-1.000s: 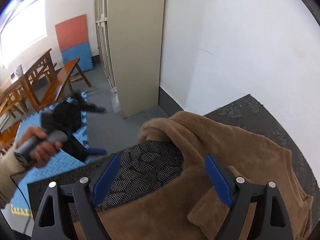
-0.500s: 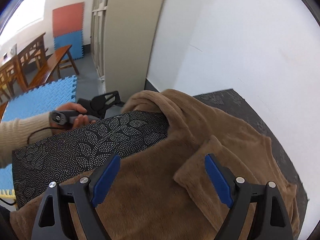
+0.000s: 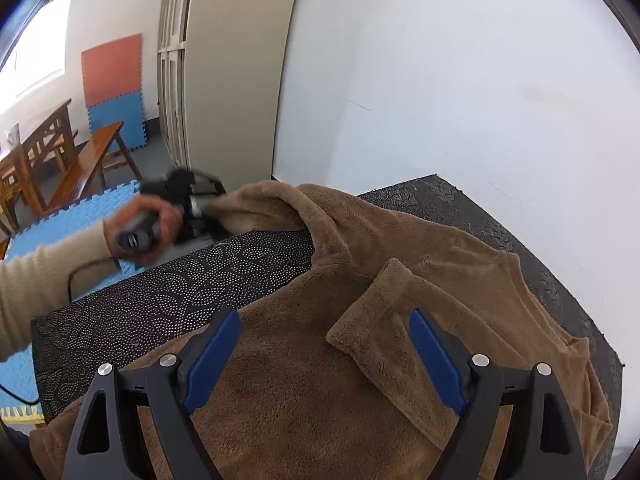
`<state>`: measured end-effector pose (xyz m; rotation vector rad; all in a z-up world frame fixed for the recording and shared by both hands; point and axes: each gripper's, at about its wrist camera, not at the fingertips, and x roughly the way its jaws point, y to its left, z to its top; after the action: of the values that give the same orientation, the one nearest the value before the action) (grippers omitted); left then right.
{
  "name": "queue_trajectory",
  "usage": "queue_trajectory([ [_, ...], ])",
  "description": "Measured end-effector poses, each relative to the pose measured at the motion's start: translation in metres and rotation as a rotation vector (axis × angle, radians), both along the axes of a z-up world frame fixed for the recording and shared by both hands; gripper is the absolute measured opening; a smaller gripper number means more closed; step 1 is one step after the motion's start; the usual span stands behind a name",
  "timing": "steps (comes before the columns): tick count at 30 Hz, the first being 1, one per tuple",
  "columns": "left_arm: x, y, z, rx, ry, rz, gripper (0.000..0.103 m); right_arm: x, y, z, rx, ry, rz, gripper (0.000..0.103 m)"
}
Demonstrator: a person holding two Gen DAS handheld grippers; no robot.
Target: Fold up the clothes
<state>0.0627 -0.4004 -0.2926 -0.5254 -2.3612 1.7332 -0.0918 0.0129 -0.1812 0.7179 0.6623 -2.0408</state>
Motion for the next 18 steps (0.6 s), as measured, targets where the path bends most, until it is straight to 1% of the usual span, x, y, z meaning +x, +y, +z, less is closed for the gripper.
queue_trajectory([
  [3,0.007,-0.015,0.051,-0.077,0.080,0.026,0.007,-0.001,0.008,0.000,-0.025,-0.024,-0.021,0.088],
  [6,0.006,-0.023,0.104,-0.169,0.139,0.033,0.007,-0.003,0.029,-0.002,-0.060,-0.058,-0.066,0.088],
  [11,-0.015,-0.024,0.180,-0.312,0.176,0.022,0.006,-0.006,0.064,-0.005,-0.118,-0.116,-0.142,0.088],
  [13,-0.026,-0.015,0.211,-0.387,0.182,0.003,0.006,-0.007,0.078,-0.006,-0.141,-0.139,-0.172,0.088],
  [14,-0.030,-0.006,0.228,-0.438,0.186,-0.007,0.006,-0.008,0.085,-0.007,-0.153,-0.151,-0.187,0.088],
  [16,-0.037,0.023,0.259,-0.556,0.221,-0.045,0.007,-0.009,0.099,-0.008,-0.176,-0.174,-0.218,0.088],
  [18,-0.043,0.063,0.284,-0.694,0.257,-0.114,0.009,-0.011,0.114,-0.010,-0.202,-0.198,-0.251,0.088],
])
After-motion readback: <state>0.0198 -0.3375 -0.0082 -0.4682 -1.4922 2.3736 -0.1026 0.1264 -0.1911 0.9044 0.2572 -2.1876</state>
